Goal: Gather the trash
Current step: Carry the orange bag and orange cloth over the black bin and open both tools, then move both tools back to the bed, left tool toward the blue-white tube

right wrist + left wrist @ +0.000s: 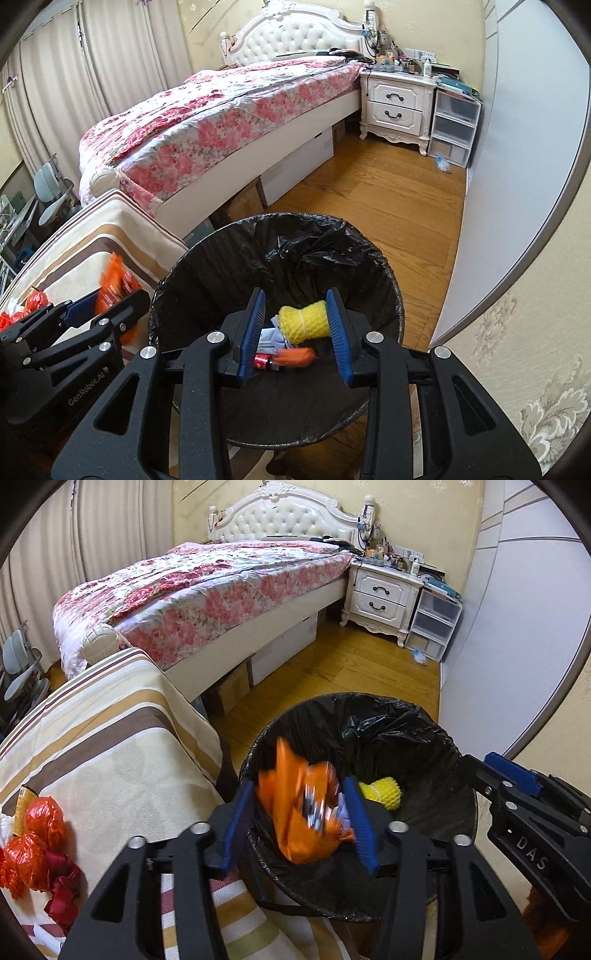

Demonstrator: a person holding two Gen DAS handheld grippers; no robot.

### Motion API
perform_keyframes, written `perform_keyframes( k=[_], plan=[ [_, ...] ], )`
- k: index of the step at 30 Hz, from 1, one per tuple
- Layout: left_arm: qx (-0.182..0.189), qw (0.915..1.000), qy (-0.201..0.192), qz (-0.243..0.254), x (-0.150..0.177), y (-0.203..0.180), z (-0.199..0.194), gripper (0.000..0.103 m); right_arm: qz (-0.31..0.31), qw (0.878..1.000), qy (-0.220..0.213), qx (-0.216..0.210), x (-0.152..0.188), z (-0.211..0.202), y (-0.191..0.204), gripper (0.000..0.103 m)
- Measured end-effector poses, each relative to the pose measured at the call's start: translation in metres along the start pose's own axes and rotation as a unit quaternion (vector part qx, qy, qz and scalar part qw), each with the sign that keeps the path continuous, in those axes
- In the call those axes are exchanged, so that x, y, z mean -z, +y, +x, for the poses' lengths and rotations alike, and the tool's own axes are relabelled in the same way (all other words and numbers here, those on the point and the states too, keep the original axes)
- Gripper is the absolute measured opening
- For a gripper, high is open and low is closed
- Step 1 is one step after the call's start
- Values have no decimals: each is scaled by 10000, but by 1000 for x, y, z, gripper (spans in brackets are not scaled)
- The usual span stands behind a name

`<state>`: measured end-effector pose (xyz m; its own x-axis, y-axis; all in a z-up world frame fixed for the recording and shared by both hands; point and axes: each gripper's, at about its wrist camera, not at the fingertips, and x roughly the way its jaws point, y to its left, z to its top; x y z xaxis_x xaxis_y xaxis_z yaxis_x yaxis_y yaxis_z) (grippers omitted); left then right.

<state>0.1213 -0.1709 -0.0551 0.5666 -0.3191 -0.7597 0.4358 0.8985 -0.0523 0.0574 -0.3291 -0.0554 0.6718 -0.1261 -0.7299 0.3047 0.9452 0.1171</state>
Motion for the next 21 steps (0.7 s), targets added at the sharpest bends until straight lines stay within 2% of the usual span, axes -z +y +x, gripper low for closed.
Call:
perform_keyframes(
  k=[4, 7, 12, 21],
  plan=[
    [-65, 10000, -74, -9, 2, 0, -4, 64, 9, 10000, 14, 25, 2, -1, -2, 41],
    [-175, 9997, -161, -60, 3, 5, -12, 72, 8, 10000, 24, 36, 5, -3, 0, 47],
    [-334, 9989, -119, -322, 10, 23, -25, 73, 3, 10000, 81, -24, 11, -7, 7, 56],
    [-613, 9960, -58, -653, 43, 61, -60, 73, -354, 9983, 247, -399, 31, -14, 53, 58]
  ],
)
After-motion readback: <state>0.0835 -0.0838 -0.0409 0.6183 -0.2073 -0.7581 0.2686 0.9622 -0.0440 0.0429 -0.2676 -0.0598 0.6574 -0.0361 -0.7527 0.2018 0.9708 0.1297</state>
